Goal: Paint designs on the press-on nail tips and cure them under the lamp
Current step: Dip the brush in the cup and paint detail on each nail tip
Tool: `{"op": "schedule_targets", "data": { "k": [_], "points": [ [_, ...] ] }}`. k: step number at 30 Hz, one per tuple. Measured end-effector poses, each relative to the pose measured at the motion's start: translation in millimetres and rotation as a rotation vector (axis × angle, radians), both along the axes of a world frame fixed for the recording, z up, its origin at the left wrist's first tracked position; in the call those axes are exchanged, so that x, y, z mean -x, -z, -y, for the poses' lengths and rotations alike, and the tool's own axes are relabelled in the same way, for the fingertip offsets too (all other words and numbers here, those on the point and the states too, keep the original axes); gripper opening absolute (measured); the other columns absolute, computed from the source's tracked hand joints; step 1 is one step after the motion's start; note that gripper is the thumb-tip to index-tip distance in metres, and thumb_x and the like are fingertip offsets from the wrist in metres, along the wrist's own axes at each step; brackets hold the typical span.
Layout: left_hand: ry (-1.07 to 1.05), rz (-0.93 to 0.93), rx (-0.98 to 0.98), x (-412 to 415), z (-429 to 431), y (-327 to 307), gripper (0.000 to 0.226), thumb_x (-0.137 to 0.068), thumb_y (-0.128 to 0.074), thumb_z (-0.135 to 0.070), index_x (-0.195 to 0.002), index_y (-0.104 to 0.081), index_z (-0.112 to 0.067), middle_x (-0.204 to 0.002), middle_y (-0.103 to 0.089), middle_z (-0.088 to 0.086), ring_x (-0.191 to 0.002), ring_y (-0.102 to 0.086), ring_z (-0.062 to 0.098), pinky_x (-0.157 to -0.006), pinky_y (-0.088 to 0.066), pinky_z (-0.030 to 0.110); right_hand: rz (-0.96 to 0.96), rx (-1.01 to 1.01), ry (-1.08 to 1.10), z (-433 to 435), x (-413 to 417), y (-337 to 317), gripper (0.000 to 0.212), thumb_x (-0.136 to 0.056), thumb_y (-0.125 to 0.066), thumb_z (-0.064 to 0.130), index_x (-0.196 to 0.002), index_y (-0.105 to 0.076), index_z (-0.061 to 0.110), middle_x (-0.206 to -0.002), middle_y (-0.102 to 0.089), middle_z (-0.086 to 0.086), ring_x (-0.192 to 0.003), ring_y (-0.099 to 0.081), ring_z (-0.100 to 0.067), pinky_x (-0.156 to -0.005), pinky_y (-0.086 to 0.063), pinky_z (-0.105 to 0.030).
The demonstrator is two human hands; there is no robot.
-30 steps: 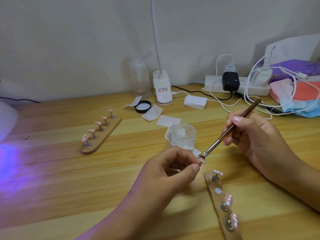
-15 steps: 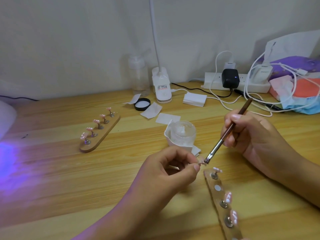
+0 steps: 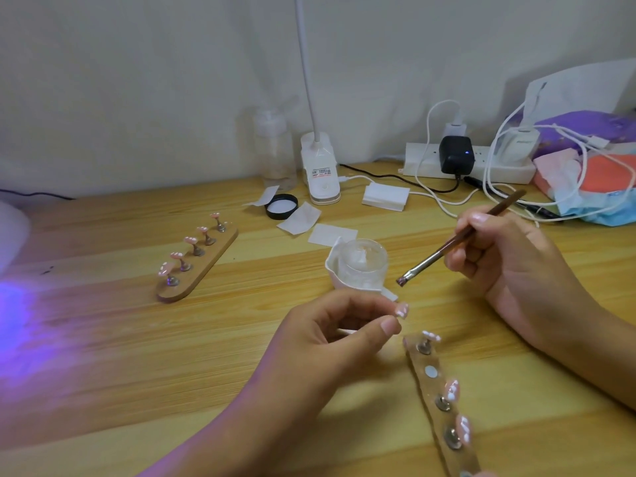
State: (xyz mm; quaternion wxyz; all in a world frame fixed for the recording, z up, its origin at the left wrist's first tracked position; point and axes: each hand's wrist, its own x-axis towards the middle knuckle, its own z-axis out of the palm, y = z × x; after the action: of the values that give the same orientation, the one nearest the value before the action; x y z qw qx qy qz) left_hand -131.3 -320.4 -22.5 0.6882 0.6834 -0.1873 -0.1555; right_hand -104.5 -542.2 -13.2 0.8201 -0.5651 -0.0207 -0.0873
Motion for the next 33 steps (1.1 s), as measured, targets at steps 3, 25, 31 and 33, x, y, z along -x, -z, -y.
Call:
{"op": "schedule_targets", "data": {
  "k": [3, 25, 31, 33],
  "points": [
    [-0.003, -0.004, 0.015, -0.5, -0.5, 0.5, 0.013, -0.083, -0.069, -0.029, -0.095, -0.074, -0.028, -0.09, -0.075, -0.003, -0.081, -0.064, 0.003, -0.074, -0.049, 0.014, 0.005, -0.054, -0.034, 1.9, -0.7, -0.9, 0.021, -0.087, -0.06, 0.018, -0.068, -0.07, 0.02, -0.064, -0.059, 0.002, -0.057, -0.059, -0.009, -0.056, -0.05, -0.017],
    [-0.026, -0.038, 0.041, 0.1, 0.6, -0.5, 0.007, -0.079, -0.07, -0.027, -0.085, -0.074, -0.03, -0.081, -0.073, -0.005, -0.069, -0.061, 0.0, -0.067, -0.047, 0.012, 0.076, 0.082, -0.05, 1.4, 2.6, 0.9, 0.025, -0.086, -0.051, 0.018, -0.07, -0.069, 0.021, -0.066, -0.061, -0.003, -0.059, -0.061, -0.014, -0.058, -0.053, -0.021],
    [-0.03, -0.048, 0.041, 0.9, 0.8, -1.0, 0.005, -0.079, -0.07, -0.027, -0.08, -0.073, -0.031, -0.079, -0.073, -0.005, -0.067, -0.06, 0.002, -0.066, -0.047, 0.013, 0.087, 0.124, -0.071, 0.1, 3.3, 2.5, 0.022, -0.086, -0.051, 0.018, -0.072, -0.068, 0.02, -0.069, -0.061, -0.004, -0.06, -0.062, -0.014, -0.059, -0.054, -0.022],
    [-0.034, -0.046, 0.036, 1.0, 0.8, -1.1, 0.004, -0.079, -0.07, -0.027, -0.08, -0.072, -0.03, -0.079, -0.073, -0.005, -0.067, -0.061, 0.002, -0.066, -0.047, 0.013, 0.083, 0.149, -0.028, 1.3, 2.9, 3.6, 0.016, -0.086, -0.052, 0.018, -0.076, -0.065, 0.016, -0.07, -0.062, -0.003, -0.061, -0.062, -0.014, -0.059, -0.054, -0.022]
  ]
}}
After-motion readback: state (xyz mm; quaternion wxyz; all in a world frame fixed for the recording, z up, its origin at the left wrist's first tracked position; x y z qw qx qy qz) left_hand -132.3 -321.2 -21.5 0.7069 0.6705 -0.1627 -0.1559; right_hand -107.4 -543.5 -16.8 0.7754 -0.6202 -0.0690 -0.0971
